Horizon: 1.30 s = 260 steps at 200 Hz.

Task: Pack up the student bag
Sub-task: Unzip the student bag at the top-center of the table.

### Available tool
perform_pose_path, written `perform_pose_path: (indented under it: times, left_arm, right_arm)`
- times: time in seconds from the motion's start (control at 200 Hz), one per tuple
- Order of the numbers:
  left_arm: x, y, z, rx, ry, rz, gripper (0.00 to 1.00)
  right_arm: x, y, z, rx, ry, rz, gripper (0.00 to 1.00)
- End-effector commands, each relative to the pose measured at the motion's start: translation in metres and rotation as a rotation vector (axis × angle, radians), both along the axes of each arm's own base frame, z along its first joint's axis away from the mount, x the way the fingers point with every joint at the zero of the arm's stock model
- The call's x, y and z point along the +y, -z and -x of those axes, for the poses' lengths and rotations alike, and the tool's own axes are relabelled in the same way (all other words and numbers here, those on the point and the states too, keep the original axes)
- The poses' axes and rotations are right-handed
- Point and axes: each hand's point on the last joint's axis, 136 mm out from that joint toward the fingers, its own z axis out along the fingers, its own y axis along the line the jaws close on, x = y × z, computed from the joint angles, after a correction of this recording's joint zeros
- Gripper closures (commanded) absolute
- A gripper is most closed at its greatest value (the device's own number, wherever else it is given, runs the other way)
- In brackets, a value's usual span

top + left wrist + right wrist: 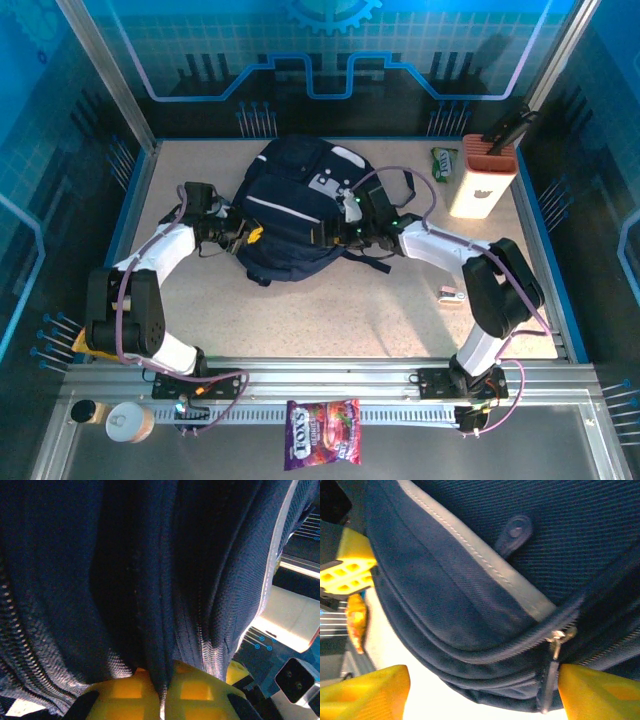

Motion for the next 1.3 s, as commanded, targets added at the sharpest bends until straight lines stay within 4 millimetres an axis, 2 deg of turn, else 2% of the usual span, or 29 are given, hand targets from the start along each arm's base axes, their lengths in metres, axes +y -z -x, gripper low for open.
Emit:
perform_pose_path:
  times: [0.0, 0.11, 0.33, 0.54, 0.82, 0.865, 0.95, 1.01, 1.181, 1.296]
  left_arm:
    - [-0.008, -0.014, -0.001, -0.044, 0.022, 0.021, 1.0]
    - [-0.008, -0.016, -0.001, -0.047, 0.025, 0.019, 1.0]
    - [-0.009, -0.017, -0.001, -0.048, 0.028, 0.021, 0.99]
    - [-0.009, -0.017, -0.001, -0.05, 0.033, 0.023, 0.99]
    - [-0.01, -0.019, -0.001, -0.053, 0.032, 0.027, 1.0]
    - [-0.01, -0.019, -0.002, -0.054, 0.032, 0.027, 0.99]
    - [-0.011, -0.018, -0.002, -0.051, 0.034, 0.03, 0.99]
    - [-0.012, -0.017, -0.002, -0.051, 0.038, 0.03, 0.99]
    - [-0.016, -0.012, -0.004, -0.04, 0.038, 0.038, 0.99]
    - [-0.022, -0.012, -0.007, -0.046, 0.039, 0.041, 0.99]
  right_arm:
    - [-0.017, -0.001, -0.01, -0.102, 0.017, 0.08, 0.24]
    - [-0.027, 0.002, -0.013, -0.139, 0.019, 0.135, 0.3]
    - [-0.026, 0.007, -0.01, -0.154, -0.028, 0.16, 0.49]
    - [-0.03, 0.016, -0.018, -0.174, -0.041, 0.224, 0.51]
    - [-0.021, 0.024, -0.02, -0.161, -0.111, 0.23, 0.66]
    - [-0.021, 0.025, -0.018, -0.156, -0.116, 0.227, 0.7]
    - [-0.023, 0.026, -0.015, -0.149, -0.11, 0.236, 0.86]
    - [-0.027, 0.026, -0.012, -0.155, -0.096, 0.263, 0.91]
    - [-0.027, 0.019, 0.006, -0.184, -0.12, 0.288, 0.97]
    - [-0.016, 0.013, 0.023, -0.205, -0.176, 0.31, 0.98]
